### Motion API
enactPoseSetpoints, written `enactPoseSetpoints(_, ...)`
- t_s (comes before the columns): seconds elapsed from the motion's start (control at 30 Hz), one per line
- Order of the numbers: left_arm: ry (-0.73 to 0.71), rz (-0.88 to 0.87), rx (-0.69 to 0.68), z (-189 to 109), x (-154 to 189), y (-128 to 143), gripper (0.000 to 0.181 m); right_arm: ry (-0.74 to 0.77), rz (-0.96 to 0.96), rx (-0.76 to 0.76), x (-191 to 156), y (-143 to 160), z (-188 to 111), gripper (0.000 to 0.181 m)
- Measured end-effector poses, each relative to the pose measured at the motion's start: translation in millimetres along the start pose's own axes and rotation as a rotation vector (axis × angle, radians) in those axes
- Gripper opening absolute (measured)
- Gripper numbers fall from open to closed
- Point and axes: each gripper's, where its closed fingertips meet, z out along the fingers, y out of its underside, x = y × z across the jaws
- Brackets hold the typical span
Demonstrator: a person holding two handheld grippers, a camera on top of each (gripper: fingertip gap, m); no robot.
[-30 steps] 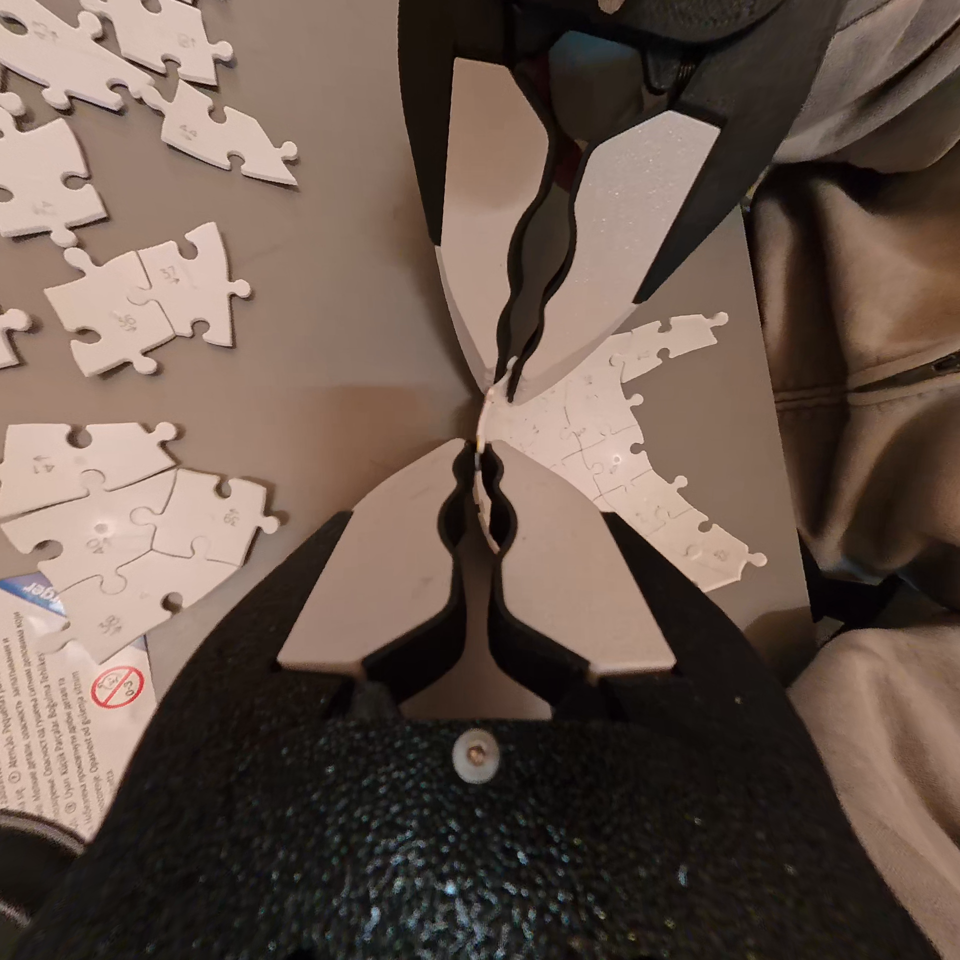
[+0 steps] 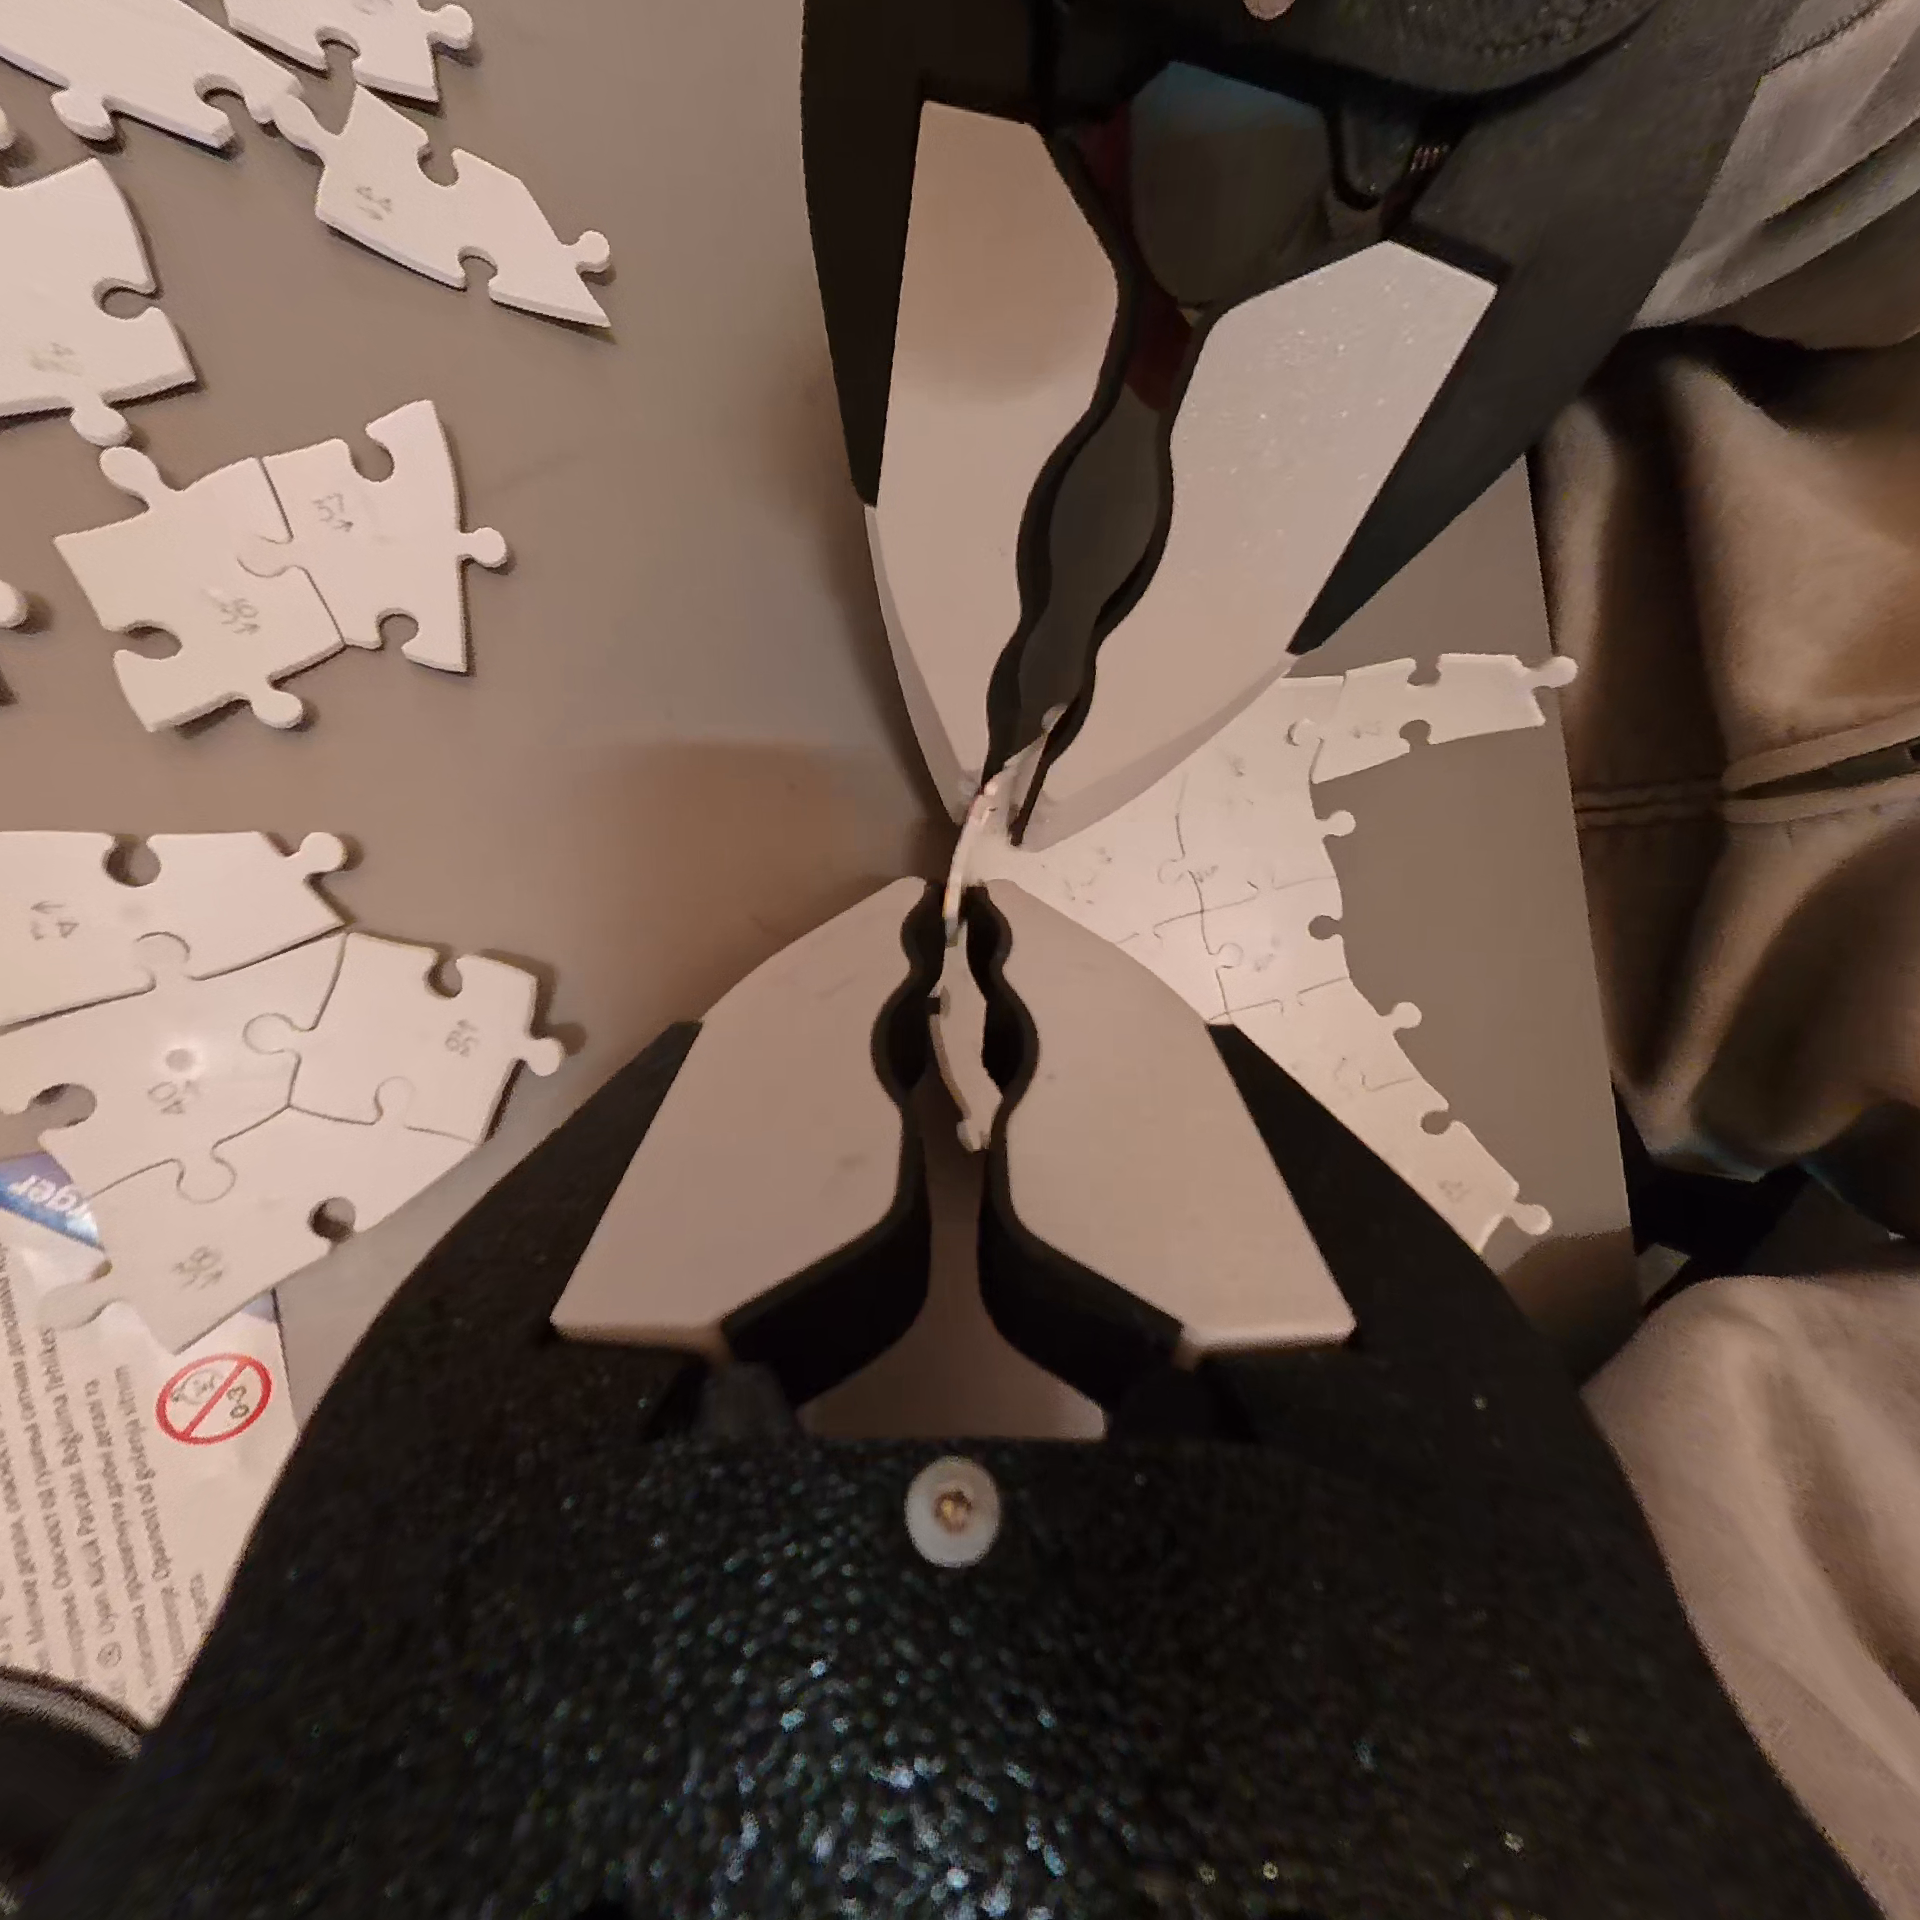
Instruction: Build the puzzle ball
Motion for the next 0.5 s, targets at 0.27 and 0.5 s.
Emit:
enactPoseSetpoints(0.27,0.010,-0.027,0.022,-5.9,0.6,0.5,0.010,-0.015,0.008,0.021,-2.4,-1.9,-1.1,0.004)
enactPoseSetpoints(0.5,0.064,-0.041,-0.003,-1.6,6.0,6.6,0.010,-0.012,-0.005,0.024,-2.9,-3.0,-1.1,0.004)
